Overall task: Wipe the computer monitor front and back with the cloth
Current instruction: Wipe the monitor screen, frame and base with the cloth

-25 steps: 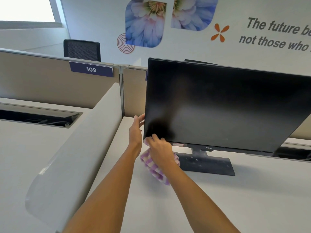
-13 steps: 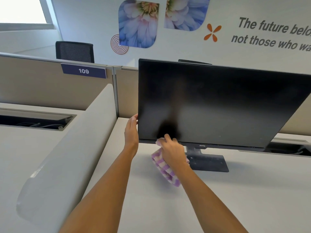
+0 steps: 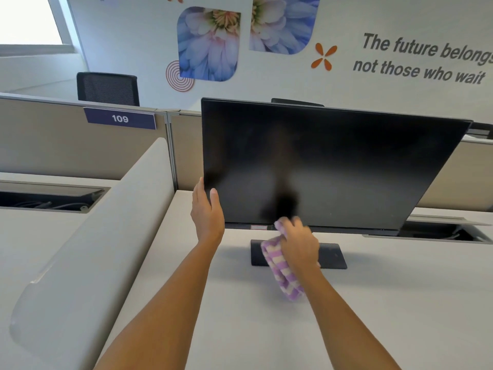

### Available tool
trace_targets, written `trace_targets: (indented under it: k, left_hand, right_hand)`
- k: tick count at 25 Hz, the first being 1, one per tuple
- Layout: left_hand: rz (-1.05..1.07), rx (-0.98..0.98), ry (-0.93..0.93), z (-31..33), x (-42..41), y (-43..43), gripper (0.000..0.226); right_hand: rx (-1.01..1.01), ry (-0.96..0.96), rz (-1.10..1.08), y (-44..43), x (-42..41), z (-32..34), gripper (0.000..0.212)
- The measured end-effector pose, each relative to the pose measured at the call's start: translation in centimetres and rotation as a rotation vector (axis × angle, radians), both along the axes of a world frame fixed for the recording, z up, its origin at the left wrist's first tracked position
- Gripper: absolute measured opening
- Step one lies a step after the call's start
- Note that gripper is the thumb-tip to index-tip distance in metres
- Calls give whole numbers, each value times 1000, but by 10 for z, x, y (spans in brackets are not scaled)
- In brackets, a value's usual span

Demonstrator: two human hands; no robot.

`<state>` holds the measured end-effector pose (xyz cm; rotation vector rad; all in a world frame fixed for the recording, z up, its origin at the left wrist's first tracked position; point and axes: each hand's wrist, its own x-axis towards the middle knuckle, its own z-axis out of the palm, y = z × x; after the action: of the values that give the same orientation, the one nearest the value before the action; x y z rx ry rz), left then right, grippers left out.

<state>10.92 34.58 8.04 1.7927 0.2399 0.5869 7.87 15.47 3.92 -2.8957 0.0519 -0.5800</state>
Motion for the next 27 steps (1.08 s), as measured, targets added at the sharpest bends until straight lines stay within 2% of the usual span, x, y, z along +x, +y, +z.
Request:
trace_targets:
  k: [3,7,10,13,16,18,20,24,27]
  left_hand:
    - [56,238,-110,10,-6,-12,49]
    - [11,423,-241,31,-2,-25,49]
    - [7,519,-305,47,2,-35,47]
    - [5,597,-326,63,6,-47,47]
    - [4,686,-370,82,10,-61,47]
    - [11,749,-408,98,13,-71,46]
    - [20,808,-440,113,18,-83,45]
    - [28,889,-474,135,29,-113,44]
    - [32,912,-458,144,35,-137,44]
  right_hand:
    - [-130,-5,203,40,5,5,31]
    - [-121,33,282,47,14,17,34]
    - [-171,122,228,6,17,4,30]
    - [-99,115,67,-46,15,-2,29]
    - [86,45,-181,-96,6,-7,28]
    - [163,14,-260,-113,4,-7,27]
    - [107,6,-184,-107,4,-4,28]
    - [-43,25,168,-64,9,2,27]
    - [-61,65,268,-54,18,3,27]
